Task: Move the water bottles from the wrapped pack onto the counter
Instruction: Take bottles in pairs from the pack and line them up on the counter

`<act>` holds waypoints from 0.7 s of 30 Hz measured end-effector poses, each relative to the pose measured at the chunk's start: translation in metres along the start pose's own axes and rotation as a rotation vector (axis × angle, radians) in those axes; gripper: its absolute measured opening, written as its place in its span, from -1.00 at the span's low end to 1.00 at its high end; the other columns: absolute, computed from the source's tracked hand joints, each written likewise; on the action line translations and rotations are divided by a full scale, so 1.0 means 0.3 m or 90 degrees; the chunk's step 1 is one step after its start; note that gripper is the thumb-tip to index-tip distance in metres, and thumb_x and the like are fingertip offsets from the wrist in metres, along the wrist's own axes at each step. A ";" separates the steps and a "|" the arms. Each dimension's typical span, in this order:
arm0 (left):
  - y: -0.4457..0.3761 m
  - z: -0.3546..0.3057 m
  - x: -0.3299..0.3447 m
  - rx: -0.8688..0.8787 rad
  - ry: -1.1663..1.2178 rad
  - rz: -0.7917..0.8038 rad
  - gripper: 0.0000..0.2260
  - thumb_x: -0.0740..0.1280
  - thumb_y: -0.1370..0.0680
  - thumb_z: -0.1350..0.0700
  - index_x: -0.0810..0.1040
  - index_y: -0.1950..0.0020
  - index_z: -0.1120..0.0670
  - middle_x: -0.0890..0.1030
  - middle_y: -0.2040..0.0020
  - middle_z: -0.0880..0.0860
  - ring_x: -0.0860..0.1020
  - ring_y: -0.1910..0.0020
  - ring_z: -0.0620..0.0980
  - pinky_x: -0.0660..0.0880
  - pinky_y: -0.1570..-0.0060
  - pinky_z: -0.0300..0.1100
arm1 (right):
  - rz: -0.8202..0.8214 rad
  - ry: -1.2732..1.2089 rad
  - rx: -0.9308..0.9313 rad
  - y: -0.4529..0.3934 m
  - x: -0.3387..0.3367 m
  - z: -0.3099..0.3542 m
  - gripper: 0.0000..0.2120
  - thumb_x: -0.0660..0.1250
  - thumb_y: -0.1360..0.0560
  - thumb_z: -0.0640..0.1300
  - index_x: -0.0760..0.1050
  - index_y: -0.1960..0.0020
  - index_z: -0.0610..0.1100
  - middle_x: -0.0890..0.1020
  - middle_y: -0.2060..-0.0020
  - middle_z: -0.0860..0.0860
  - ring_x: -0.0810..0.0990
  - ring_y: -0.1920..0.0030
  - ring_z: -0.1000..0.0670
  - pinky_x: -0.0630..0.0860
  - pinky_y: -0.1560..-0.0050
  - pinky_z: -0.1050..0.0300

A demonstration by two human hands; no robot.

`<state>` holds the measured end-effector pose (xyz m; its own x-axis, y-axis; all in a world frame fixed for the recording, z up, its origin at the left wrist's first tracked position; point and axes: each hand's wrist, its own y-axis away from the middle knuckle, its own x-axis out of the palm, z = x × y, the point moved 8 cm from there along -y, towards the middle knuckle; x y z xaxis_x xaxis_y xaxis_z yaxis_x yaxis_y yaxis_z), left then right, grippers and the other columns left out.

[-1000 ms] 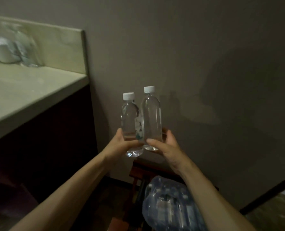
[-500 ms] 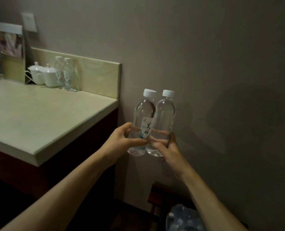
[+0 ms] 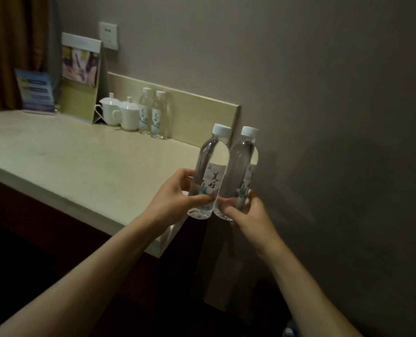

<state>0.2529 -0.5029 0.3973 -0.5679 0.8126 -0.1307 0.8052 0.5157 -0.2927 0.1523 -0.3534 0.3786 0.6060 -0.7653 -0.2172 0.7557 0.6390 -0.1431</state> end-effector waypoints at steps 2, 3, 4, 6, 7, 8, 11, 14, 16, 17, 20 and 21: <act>-0.005 0.006 -0.076 0.002 -0.015 -0.023 -0.54 0.58 -0.32 0.05 0.49 -0.14 -0.02 0.65 0.04 -0.06 0.64 0.09 -0.21 0.58 0.21 -0.31 | -0.013 0.013 -0.015 -0.026 0.063 0.026 -0.63 0.50 -0.40 -0.13 0.39 -0.09 0.00 0.68 0.11 0.12 0.64 0.14 0.33 0.49 0.30 0.47; -0.009 0.007 -0.105 0.002 -0.026 -0.030 -0.53 0.58 -0.32 0.04 0.49 -0.15 -0.01 0.64 0.03 -0.06 0.63 0.06 -0.18 0.59 0.16 -0.27 | -0.020 0.021 -0.023 -0.038 0.086 0.039 -0.60 0.51 -0.39 -0.14 0.39 -0.11 -0.05 0.69 0.06 0.07 0.65 0.12 0.29 0.50 0.27 0.45; -0.015 0.009 -0.137 0.002 -0.033 -0.036 -0.52 0.58 -0.32 0.03 0.49 -0.17 0.00 0.64 0.01 -0.05 0.62 0.02 -0.14 0.60 0.08 -0.19 | -0.028 0.034 -0.031 -0.053 0.113 0.053 -0.57 0.52 -0.38 -0.14 0.38 -0.13 -0.09 0.69 0.02 0.02 0.66 0.08 0.23 0.54 0.21 0.40; -0.030 0.019 -0.187 -0.004 -0.037 -0.037 -0.51 0.58 -0.34 0.03 0.49 -0.20 0.02 0.65 -0.01 -0.02 0.61 -0.04 -0.05 0.61 -0.04 -0.01 | -0.047 0.064 -0.034 -0.083 0.163 0.070 -0.50 0.55 -0.35 -0.14 0.37 -0.16 -0.14 0.68 -0.04 -0.05 0.67 0.00 0.08 0.61 0.00 0.18; -0.040 0.027 -0.207 -0.010 -0.037 -0.035 -0.50 0.57 -0.35 0.03 0.49 -0.21 0.03 0.65 -0.03 0.00 0.61 -0.07 -0.01 0.59 -0.07 0.04 | -0.064 0.076 -0.033 -0.096 0.182 0.076 -0.48 0.56 -0.33 -0.15 0.37 -0.18 -0.15 0.67 -0.05 -0.06 0.66 -0.04 0.02 0.60 -0.09 0.05; -0.051 0.036 -0.225 -0.016 -0.037 -0.032 -0.50 0.57 -0.35 0.04 0.49 -0.23 0.04 0.65 -0.05 0.02 0.60 -0.10 0.01 0.58 -0.10 0.08 | -0.084 0.092 -0.037 -0.109 0.199 0.083 -0.46 0.56 -0.32 -0.15 0.36 -0.18 -0.15 0.66 -0.05 -0.06 0.65 -0.06 -0.02 0.57 -0.14 -0.04; -0.094 0.063 -0.264 -0.029 -0.039 -0.017 -0.52 0.54 -0.39 0.08 0.46 -0.24 0.06 0.64 -0.09 0.04 0.61 -0.12 0.02 0.58 -0.11 0.07 | -0.137 0.184 -0.062 -0.138 0.233 0.106 -0.46 0.58 -0.28 -0.06 0.36 -0.12 -0.08 0.64 -0.03 0.01 0.63 -0.05 -0.02 0.57 -0.06 0.03; -0.142 0.089 -0.298 -0.039 -0.053 -0.007 -0.52 0.51 -0.42 0.11 0.44 -0.29 0.06 0.62 -0.15 0.04 0.60 -0.14 0.03 0.57 -0.13 0.08 | -0.137 0.254 -0.060 -0.188 0.264 0.108 -0.38 0.58 -0.24 0.04 0.36 -0.18 -0.05 0.60 -0.07 -0.04 0.59 -0.11 -0.08 0.56 -0.07 0.00; -0.174 0.103 -0.316 -0.037 -0.091 0.005 -0.53 0.49 -0.44 0.10 0.44 -0.31 0.07 0.61 -0.17 0.04 0.59 -0.15 0.03 0.56 -0.15 0.09 | -0.126 0.279 -0.051 -0.230 0.287 0.105 -0.32 0.56 -0.23 0.09 0.34 -0.23 -0.05 0.60 -0.10 -0.07 0.57 -0.15 -0.13 0.56 -0.12 -0.13; -0.192 0.108 -0.320 -0.033 -0.113 0.014 -0.54 0.48 -0.46 0.11 0.44 -0.31 0.08 0.61 -0.18 0.05 0.59 -0.15 0.03 0.55 -0.16 0.09 | -0.126 0.289 -0.054 -0.252 0.296 0.105 -0.32 0.56 -0.23 0.10 0.35 -0.23 -0.05 0.61 -0.10 -0.06 0.59 -0.14 -0.13 0.57 -0.10 -0.15; -0.258 0.122 -0.327 -0.026 -0.161 0.030 -0.57 0.44 -0.49 0.13 0.43 -0.33 0.11 0.60 -0.22 0.07 0.59 -0.17 0.02 0.54 -0.19 0.08 | -0.137 0.314 -0.048 -0.328 0.312 0.096 -0.37 0.57 -0.24 0.08 0.37 -0.18 -0.06 0.64 -0.08 -0.04 0.62 -0.11 -0.13 0.58 -0.09 -0.14; -0.287 0.125 -0.325 -0.024 -0.178 0.038 -0.56 0.44 -0.50 0.13 0.43 -0.34 0.11 0.59 -0.23 0.08 0.58 -0.18 0.02 0.54 -0.20 0.08 | -0.142 0.323 -0.043 -0.357 0.313 0.090 -0.37 0.57 -0.24 0.08 0.37 -0.18 -0.07 0.63 -0.09 -0.06 0.62 -0.12 -0.14 0.57 -0.09 -0.15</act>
<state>0.2326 -0.6367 0.3997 -0.5400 0.7383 -0.4041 0.8415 0.4828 -0.2424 0.1350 -0.4957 0.3996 0.2258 -0.7600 -0.6094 0.8237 0.4829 -0.2970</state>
